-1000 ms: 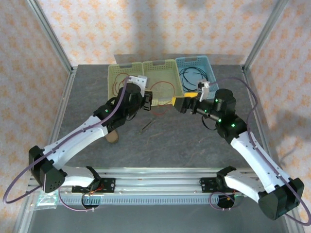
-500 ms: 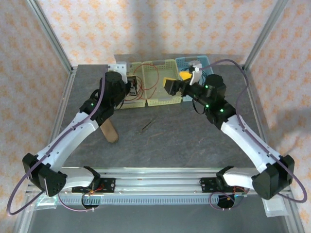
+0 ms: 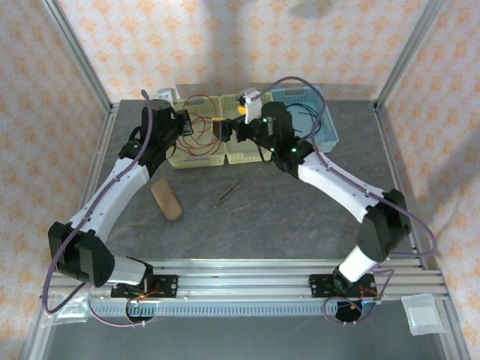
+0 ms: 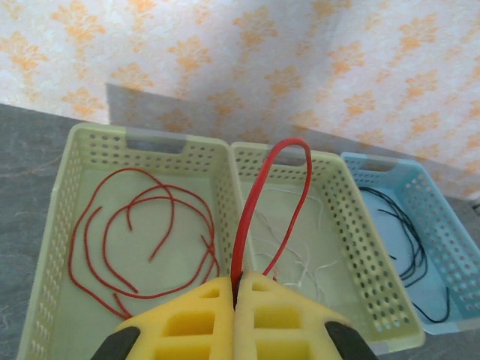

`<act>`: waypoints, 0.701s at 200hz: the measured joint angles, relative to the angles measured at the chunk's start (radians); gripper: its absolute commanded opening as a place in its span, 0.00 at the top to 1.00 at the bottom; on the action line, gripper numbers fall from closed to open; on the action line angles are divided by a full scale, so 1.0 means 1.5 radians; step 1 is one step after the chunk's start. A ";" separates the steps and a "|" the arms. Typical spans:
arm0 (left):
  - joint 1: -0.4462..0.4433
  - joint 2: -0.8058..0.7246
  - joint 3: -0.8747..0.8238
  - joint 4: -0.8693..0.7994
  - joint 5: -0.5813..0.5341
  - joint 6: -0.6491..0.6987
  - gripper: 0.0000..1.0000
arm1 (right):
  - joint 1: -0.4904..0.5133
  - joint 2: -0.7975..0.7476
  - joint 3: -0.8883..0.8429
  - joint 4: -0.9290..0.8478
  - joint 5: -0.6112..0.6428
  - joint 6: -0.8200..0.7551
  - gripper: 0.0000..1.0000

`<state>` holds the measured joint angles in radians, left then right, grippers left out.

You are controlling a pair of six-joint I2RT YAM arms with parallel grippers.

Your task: Untangle the cables

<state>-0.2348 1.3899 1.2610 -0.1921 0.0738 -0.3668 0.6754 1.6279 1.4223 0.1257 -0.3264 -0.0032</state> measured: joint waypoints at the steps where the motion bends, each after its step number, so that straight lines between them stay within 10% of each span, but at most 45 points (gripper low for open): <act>1: 0.001 0.001 0.000 0.001 0.000 0.000 1.00 | 0.000 0.002 0.001 -0.001 0.001 0.000 0.00; 140: 0.097 0.220 0.019 0.076 0.038 -0.035 1.00 | 0.034 0.129 0.083 -0.032 0.129 -0.045 0.00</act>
<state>-0.0887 1.7203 1.2900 -0.0776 0.1314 -0.4187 0.7258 1.8210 1.5471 0.0784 -0.1329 -0.0711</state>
